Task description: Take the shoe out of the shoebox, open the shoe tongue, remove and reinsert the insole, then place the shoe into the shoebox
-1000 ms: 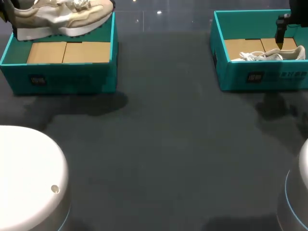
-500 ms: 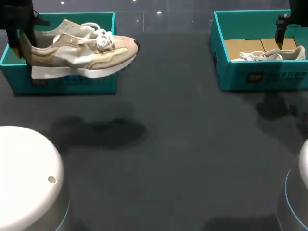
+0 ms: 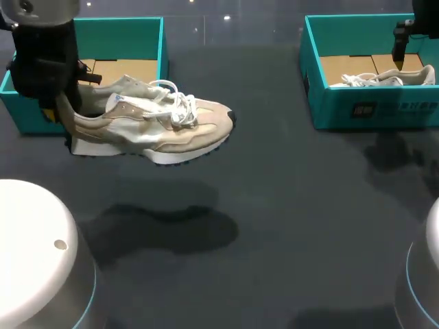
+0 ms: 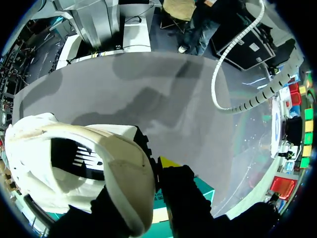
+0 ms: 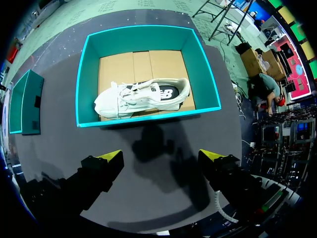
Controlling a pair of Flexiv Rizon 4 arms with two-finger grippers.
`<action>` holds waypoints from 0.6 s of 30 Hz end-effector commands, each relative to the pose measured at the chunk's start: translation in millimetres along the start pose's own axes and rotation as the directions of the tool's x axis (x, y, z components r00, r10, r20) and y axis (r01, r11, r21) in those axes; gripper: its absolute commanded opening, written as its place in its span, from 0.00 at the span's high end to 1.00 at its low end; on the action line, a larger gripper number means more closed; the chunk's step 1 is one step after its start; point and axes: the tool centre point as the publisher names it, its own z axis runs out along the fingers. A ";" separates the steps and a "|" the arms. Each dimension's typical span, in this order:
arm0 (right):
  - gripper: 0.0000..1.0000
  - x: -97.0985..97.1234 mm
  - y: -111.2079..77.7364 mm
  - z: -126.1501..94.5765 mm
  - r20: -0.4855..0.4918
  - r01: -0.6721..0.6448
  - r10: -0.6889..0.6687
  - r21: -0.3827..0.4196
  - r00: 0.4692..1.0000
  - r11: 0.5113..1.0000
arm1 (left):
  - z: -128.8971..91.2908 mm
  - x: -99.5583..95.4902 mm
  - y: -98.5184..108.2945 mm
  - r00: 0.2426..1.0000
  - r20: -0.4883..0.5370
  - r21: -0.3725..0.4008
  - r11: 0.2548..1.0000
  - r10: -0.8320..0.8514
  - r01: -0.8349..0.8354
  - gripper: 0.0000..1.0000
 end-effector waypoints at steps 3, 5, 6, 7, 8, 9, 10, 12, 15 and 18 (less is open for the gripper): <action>0.00 0.3 -0.4 0.3 0.001 -0.001 0.001 -0.001 1.000 1.000 | 10.0 -12.8 -2.1 1.000 -0.010 -0.195 0.981 -0.014 0.011 1.00; 0.00 0.3 -0.4 0.3 0.001 -0.001 0.001 -0.001 1.000 1.000 | 10.0 -12.8 -2.1 1.000 -0.010 -0.195 0.981 -0.014 0.011 1.00; 0.00 0.3 -0.4 0.3 0.001 -0.001 0.001 -0.001 1.000 1.000 | 10.0 -12.8 -2.1 1.000 -0.010 -0.195 0.981 -0.014 0.011 1.00; 0.00 0.3 -0.4 0.3 0.001 -0.001 0.001 -0.001 1.000 1.000 | 10.0 -12.8 -2.1 1.000 -0.010 -0.195 0.981 -0.014 0.011 1.00; 0.00 0.3 -0.4 0.3 0.001 -0.001 0.001 -0.001 1.000 1.000 | 10.0 -12.8 -2.1 1.000 -0.010 -0.195 0.981 -0.014 0.011 1.00; 0.00 0.3 -0.4 0.3 0.001 -0.001 0.001 -0.001 1.000 1.000 | 10.0 -12.8 -2.1 1.000 -0.010 -0.195 0.981 -0.014 0.011 1.00; 0.00 0.3 -0.4 0.3 0.001 -0.001 0.001 -0.001 1.000 1.000 | 10.0 -12.8 -2.1 1.000 -0.010 -0.195 0.981 -0.014 0.011 1.00; 0.00 0.3 -0.4 0.3 0.001 -0.001 0.001 -0.001 1.000 1.000 | 10.0 -12.8 -2.1 1.000 -0.010 -0.195 0.981 -0.014 0.011 1.00; 0.00 0.3 -0.4 0.3 0.001 -0.001 0.001 -0.001 1.000 1.000 | 26.2 -28.6 -4.3 0.999 -0.046 -0.160 0.987 0.010 -0.017 1.00; 0.00 0.3 -0.4 0.3 0.001 -0.001 0.001 -0.001 1.000 1.000 | 45.6 -51.1 -8.3 0.998 -0.061 -0.104 0.994 0.031 -0.037 1.00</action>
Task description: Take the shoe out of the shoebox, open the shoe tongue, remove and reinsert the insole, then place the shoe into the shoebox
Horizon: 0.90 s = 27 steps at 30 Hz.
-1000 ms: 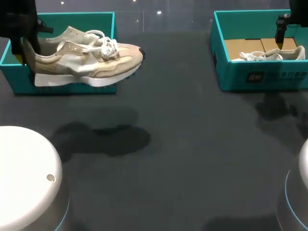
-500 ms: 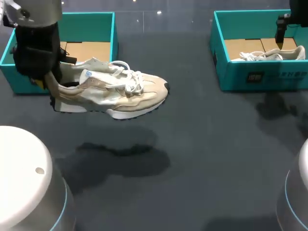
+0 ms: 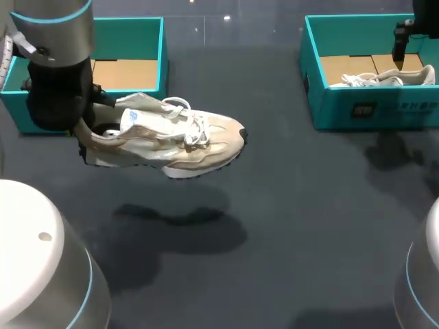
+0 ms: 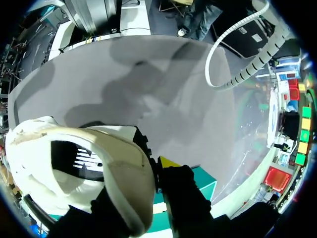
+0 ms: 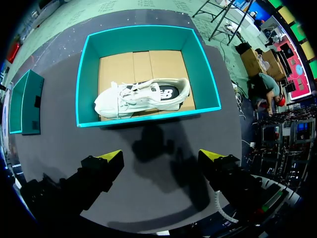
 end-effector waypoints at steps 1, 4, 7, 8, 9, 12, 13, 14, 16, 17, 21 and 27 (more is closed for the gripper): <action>0.00 0.3 -0.4 0.3 0.001 -0.001 0.001 -0.001 1.000 1.000 | 30.2 -38.4 -1.1 1.000 -0.023 0.048 0.999 0.014 -0.013 1.00; 0.00 0.3 -0.4 0.3 0.001 -0.001 0.001 -0.001 1.000 1.000 | 40.0 -54.8 -4.9 1.000 -0.007 0.086 0.996 0.020 -0.020 1.00; 0.00 0.3 -0.4 0.3 0.001 -0.001 0.001 -0.001 1.000 1.000 | 50.1 -71.9 -7.1 1.000 -0.016 0.114 0.993 0.014 -0.012 1.00; 0.00 0.3 -0.4 0.3 0.001 -0.001 0.001 -0.001 1.000 1.000 | 54.2 -78.6 -7.0 1.000 -0.027 0.126 0.992 0.005 -0.001 1.00; 0.00 0.3 -0.4 0.3 0.001 -0.001 0.001 -0.001 1.000 1.000 | 58.4 -85.9 -6.6 1.000 -0.019 0.149 0.989 0.010 -0.007 1.00; 0.00 0.3 -0.4 0.3 0.001 -0.001 0.001 -0.001 1.000 1.000 | 69.1 -108.1 -5.1 0.999 -0.028 0.190 0.981 -0.029 0.034 1.00; 0.00 0.3 -0.4 0.3 0.001 -0.001 0.001 -0.001 1.000 1.000 | 69.1 -108.1 -5.1 0.999 -0.028 0.190 0.981 -0.029 0.034 1.00; 0.00 0.3 -0.4 0.3 0.001 -0.001 0.001 -0.001 1.000 1.000 | 69.1 -108.1 -5.1 0.999 -0.028 0.190 0.981 -0.029 0.034 1.00; 0.00 0.3 -0.4 0.3 0.001 -0.001 0.001 -0.001 1.000 1.000 | 69.1 -108.1 -5.1 0.999 -0.028 0.190 0.981 -0.029 0.034 1.00; 0.00 0.3 -0.4 0.3 0.001 -0.001 0.001 -0.001 1.000 1.000 | 69.1 -108.1 -5.1 0.999 -0.028 0.190 0.981 -0.029 0.034 1.00; 0.00 0.3 -0.4 0.3 0.001 -0.001 0.001 -0.001 1.000 1.000 | 69.1 -108.1 -5.1 0.999 -0.028 0.190 0.981 -0.029 0.034 1.00; 0.00 0.3 -0.4 0.3 0.001 -0.001 0.001 -0.001 1.000 1.000 | 80.0 -119.0 -4.3 0.998 -0.048 0.197 0.979 -0.040 0.049 1.00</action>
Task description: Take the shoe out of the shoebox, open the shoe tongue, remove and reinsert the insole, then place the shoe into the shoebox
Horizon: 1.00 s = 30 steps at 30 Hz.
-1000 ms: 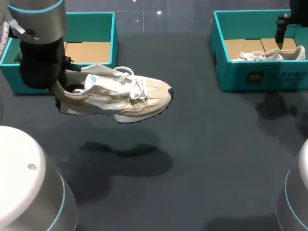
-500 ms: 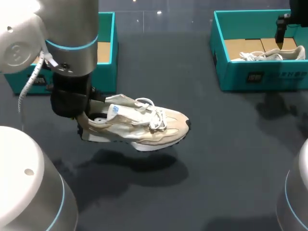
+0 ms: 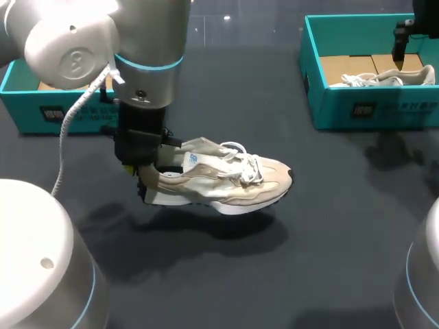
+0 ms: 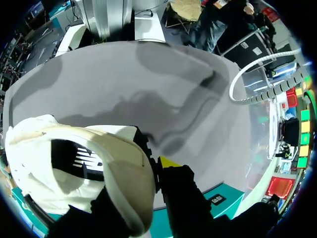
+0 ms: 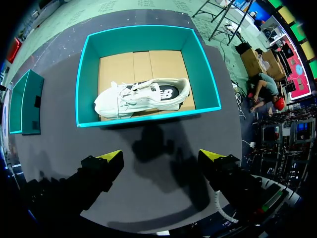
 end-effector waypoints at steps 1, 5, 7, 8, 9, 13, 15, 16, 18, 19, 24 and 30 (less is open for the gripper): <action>0.00 0.4 -0.4 0.3 0.001 -0.001 0.001 -0.001 1.000 1.000 | 11.9 -20.5 5.6 0.999 -0.041 0.020 1.000 -0.020 0.021 1.00; 0.00 0.4 -0.4 0.3 0.001 -0.001 0.001 -0.001 1.000 1.000 | 25.5 -40.8 4.4 0.999 -0.049 0.018 1.000 0.003 -0.002 1.00; 0.00 0.4 -0.4 0.3 0.001 -0.001 0.001 -0.001 1.000 1.000 | 31.6 -48.3 2.9 0.998 -0.059 -0.015 1.000 -0.001 0.000 1.00; 0.00 0.4 -0.4 0.3 0.001 -0.001 0.001 -0.001 1.000 1.000 | 34.0 -50.9 2.6 0.999 -0.044 -0.011 1.000 0.015 -0.015 1.00; 0.00 0.4 -0.4 0.3 0.001 -0.001 0.001 -0.001 1.000 1.000 | 37.0 -53.7 2.0 0.999 -0.051 -0.018 1.000 0.012 -0.013 1.00; 0.00 0.4 -0.4 0.3 0.001 -0.001 0.001 -0.001 1.000 1.000 | 49.9 -63.2 3.4 0.998 -0.065 -0.025 1.000 -0.008 0.007 1.00; 0.00 0.4 -0.4 0.3 0.001 -0.001 0.001 -0.001 1.000 1.000 | 56.1 -67.9 4.6 0.998 -0.065 -0.016 1.000 -0.010 0.009 1.00; 0.00 0.4 -0.4 0.3 0.001 -0.001 0.001 -0.001 1.000 1.000 | 59.7 -70.7 4.8 0.998 -0.069 -0.023 1.000 -0.014 0.013 1.00; 0.00 0.4 -0.4 0.3 0.001 -0.001 0.001 -0.001 1.000 1.000 | 65.5 -75.7 6.3 0.998 -0.065 -0.015 1.000 -0.016 0.015 1.00; 0.00 0.4 -0.4 0.3 0.001 -0.001 0.001 -0.001 1.000 1.000 | 68.8 -78.3 6.8 0.998 -0.064 -0.024 1.000 -0.018 0.016 1.00; 0.00 0.4 -0.4 0.3 0.001 -0.001 0.001 -0.001 1.000 1.000 | 81.6 -87.8 11.9 0.999 -0.042 -0.032 0.999 -0.008 0.006 1.00; 0.00 0.4 -0.4 0.3 0.001 -0.001 0.001 -0.001 1.000 1.000 | 94.7 -95.4 15.5 0.999 -0.045 -0.033 0.999 -0.012 0.011 1.00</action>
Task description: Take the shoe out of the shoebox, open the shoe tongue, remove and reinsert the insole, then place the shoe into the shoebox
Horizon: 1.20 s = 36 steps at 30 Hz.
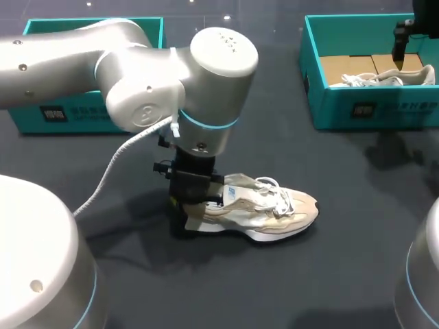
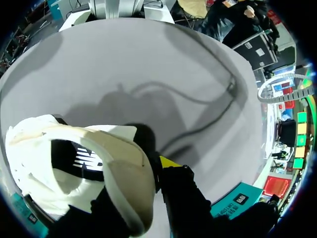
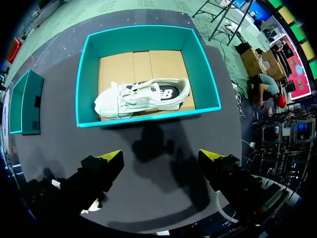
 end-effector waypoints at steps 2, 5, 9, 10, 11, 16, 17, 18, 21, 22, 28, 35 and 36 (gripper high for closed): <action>0.00 0.4 -0.4 0.3 0.001 -0.001 0.001 -0.001 1.000 1.000 | 14.0 -10.4 2.8 1.000 -0.006 -0.003 1.000 0.003 -0.003 1.00; 0.00 0.4 -0.4 0.3 0.001 -0.001 0.001 -0.001 1.000 1.000 | 19.7 -13.2 3.2 1.000 -0.006 -0.002 1.000 0.005 -0.005 1.00; 0.00 0.4 -0.4 0.3 0.001 -0.001 0.001 -0.001 1.000 1.000 | 24.5 -15.7 2.6 1.000 -0.004 0.003 1.000 0.006 -0.006 1.00; 0.00 0.4 -0.4 0.3 0.001 -0.001 0.001 -0.001 1.000 1.000 | 26.1 -16.5 2.2 1.000 -0.004 0.003 1.000 0.006 -0.006 1.00; 0.00 0.4 -0.4 0.3 0.001 -0.001 0.001 -0.001 1.000 1.000 | 27.3 -17.0 1.8 1.000 -0.003 0.009 1.000 0.009 -0.009 1.00; 0.00 0.4 -0.4 0.3 0.001 -0.001 0.001 -0.001 1.000 1.000 | 32.0 -18.7 0.3 1.000 -0.003 0.007 1.000 0.013 -0.013 1.00; 0.00 0.4 -0.4 0.3 0.001 -0.001 0.001 -0.001 1.000 1.000 | 32.8 -18.6 0.6 1.000 -0.002 0.007 1.000 0.014 -0.014 1.00; 0.00 0.4 -0.4 0.3 0.001 -0.001 0.001 -0.001 1.000 1.000 | 33.5 -18.6 1.3 1.000 0.002 0.005 1.000 0.017 -0.017 1.00; 0.00 0.4 -0.4 0.3 0.001 -0.001 0.001 -0.001 1.000 1.000 | 34.9 -17.2 3.1 1.000 0.011 -0.002 1.000 0.027 -0.027 1.00; 0.00 0.4 -0.4 0.3 0.001 -0.001 0.001 -0.001 1.000 1.000 | 35.4 -16.7 3.9 0.999 0.018 -0.003 0.999 0.034 -0.034 1.00; 0.00 0.4 -0.4 0.3 0.001 -0.001 0.001 -0.001 1.000 1.000 | 36.8 -14.5 8.4 0.999 0.021 -0.010 0.999 0.041 -0.041 1.00; 0.00 0.4 -0.4 0.3 0.001 -0.001 0.001 -0.001 1.000 1.000 | 32.2 -12.1 9.5 0.998 0.042 -0.014 0.999 0.052 -0.051 0.18; 0.00 0.4 -0.4 0.3 0.001 -0.001 0.001 -0.001 1.000 1.000 | 30.2 -11.8 9.6 0.997 0.051 -0.011 0.998 0.056 -0.056 0.10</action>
